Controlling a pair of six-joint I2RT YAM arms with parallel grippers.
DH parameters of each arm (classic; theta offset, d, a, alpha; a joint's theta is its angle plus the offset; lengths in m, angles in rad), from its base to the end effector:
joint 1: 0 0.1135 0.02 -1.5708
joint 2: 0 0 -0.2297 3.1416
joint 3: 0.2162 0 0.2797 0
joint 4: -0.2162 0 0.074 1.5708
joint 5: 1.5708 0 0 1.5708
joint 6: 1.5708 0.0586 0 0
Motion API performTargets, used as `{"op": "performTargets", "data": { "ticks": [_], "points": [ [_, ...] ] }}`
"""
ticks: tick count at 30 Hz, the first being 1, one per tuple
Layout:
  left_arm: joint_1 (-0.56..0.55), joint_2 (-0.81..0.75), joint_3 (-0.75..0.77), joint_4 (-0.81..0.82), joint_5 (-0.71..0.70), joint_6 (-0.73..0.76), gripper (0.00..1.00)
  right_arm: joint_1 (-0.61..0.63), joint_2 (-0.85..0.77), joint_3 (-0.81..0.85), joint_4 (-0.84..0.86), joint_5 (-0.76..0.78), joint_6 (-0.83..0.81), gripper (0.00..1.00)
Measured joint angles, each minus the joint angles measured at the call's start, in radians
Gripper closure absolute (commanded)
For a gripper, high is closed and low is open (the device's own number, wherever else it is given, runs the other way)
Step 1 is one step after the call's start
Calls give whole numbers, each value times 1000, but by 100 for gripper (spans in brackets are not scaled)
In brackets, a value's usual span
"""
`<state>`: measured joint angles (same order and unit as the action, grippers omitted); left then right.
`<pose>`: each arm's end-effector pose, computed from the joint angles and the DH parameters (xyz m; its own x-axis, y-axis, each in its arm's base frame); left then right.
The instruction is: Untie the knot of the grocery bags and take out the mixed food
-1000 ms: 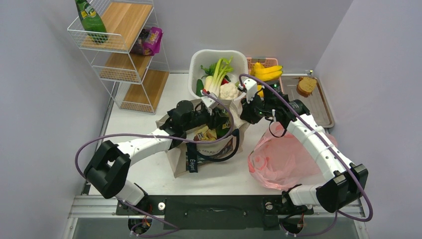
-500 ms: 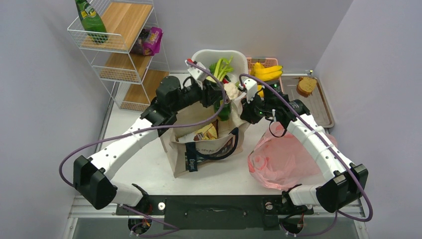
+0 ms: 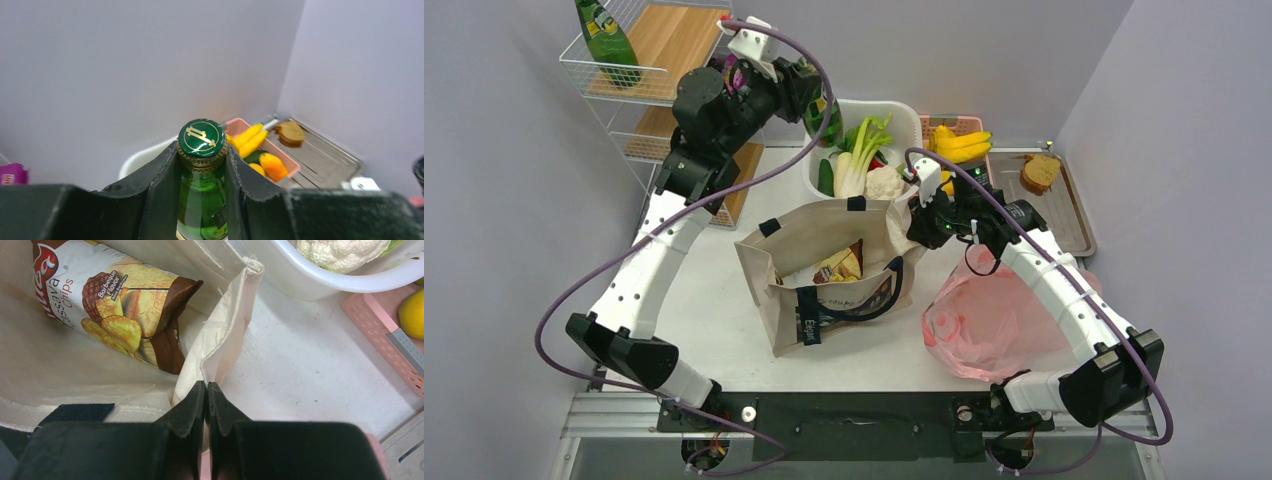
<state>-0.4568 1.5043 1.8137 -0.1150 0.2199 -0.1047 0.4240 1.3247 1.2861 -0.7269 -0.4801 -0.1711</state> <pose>0.3313 -0.1771 0.5084 0.1074 -0.1664 -0.9802 0.6373 0.7683 -0.0606 0.2898 0.1605 0.2984 -0.5085 -0.3952 -0.7650 -0.7662 0.6131 0.1926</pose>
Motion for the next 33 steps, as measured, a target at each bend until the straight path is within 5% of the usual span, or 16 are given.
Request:
{"op": "performTargets", "data": {
  "ticks": [18, 33],
  "points": [
    [153, 319, 578, -140, -137, 156, 100, 0, 0, -1, 1, -2, 0, 100],
    [338, 348, 650, -129, -186, 205, 100, 2, 0, -3, 1, -4, 1, 100]
  ]
}}
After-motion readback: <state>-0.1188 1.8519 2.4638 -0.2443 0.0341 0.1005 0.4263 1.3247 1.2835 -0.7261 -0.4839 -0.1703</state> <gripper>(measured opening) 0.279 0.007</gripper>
